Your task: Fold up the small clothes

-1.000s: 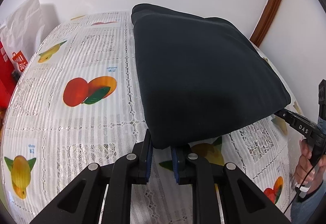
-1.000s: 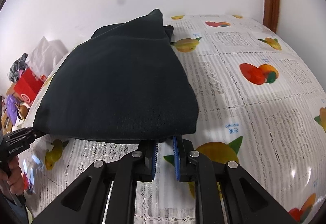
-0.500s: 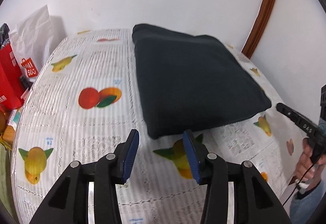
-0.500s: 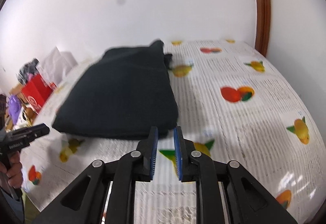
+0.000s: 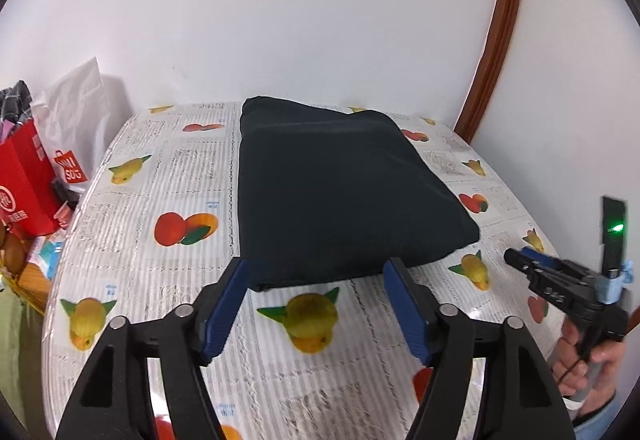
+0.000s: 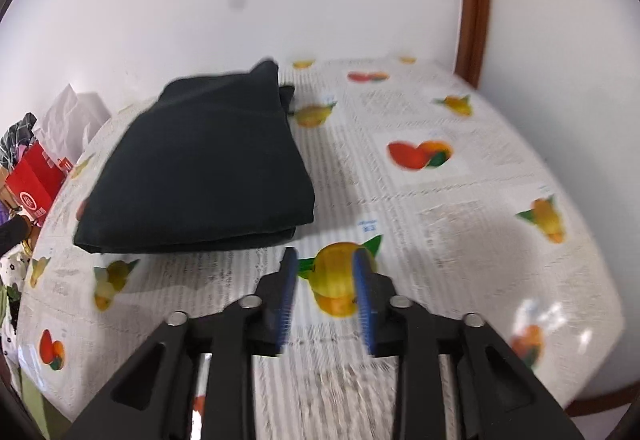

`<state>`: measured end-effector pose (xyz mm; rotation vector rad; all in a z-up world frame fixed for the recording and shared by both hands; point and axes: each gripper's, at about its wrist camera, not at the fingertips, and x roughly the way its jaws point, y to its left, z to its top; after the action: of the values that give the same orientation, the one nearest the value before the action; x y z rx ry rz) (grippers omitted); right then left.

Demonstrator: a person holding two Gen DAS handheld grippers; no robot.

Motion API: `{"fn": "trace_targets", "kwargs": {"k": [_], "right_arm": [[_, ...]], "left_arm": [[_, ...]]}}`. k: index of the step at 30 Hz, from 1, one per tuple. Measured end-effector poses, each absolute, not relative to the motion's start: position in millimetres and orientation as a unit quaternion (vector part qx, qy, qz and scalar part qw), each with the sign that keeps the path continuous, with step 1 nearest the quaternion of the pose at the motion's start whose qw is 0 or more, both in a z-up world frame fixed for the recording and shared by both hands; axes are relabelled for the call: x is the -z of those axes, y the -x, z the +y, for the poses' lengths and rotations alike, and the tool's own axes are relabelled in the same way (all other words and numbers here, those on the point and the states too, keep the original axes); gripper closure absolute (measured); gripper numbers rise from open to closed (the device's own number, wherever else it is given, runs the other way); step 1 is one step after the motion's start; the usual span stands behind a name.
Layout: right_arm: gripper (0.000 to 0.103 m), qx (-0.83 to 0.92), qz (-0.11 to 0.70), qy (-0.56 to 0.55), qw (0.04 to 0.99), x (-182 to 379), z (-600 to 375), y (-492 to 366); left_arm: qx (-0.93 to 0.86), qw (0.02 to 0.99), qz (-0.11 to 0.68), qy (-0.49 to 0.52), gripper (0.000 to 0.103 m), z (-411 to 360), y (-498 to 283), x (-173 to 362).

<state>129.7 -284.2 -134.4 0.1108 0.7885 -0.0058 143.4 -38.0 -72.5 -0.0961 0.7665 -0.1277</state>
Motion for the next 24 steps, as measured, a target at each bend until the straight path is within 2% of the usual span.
{"fn": "trace_targets", "kwargs": {"k": [1,2,7,8,10,13,16,24], "right_arm": [[0.040,0.002,0.379,-0.053,0.924,126,-283,-123],[0.036,0.002,0.369,-0.050,0.928,113,-281,-115],[0.031,0.011,0.349,-0.028,0.937,69,-270,-84],[0.025,0.016,0.344,-0.028,0.938,64,-269,-79],[0.018,0.021,0.327,-0.025,0.945,52,-266,-63],[0.016,0.016,0.320,-0.030,0.947,44,-263,-44],[0.003,0.023,0.311,-0.038,0.949,39,-263,-27],[0.000,0.029,0.301,-0.026,0.953,35,-263,3]], "left_arm": [[0.062,0.924,0.375,0.048,0.034,-41,-139,69],[0.062,0.924,0.374,0.049,0.033,-44,-135,65],[0.043,0.934,0.353,0.025,0.020,-57,-105,40],[0.040,0.936,0.350,0.024,0.016,-57,-99,36],[0.034,0.940,0.340,0.027,0.014,-57,-85,27],[0.032,0.943,0.330,0.021,0.012,-58,-67,18],[0.027,0.946,0.323,0.011,0.010,-61,-51,14],[0.018,0.951,0.309,-0.001,0.010,-65,-25,9]]}}
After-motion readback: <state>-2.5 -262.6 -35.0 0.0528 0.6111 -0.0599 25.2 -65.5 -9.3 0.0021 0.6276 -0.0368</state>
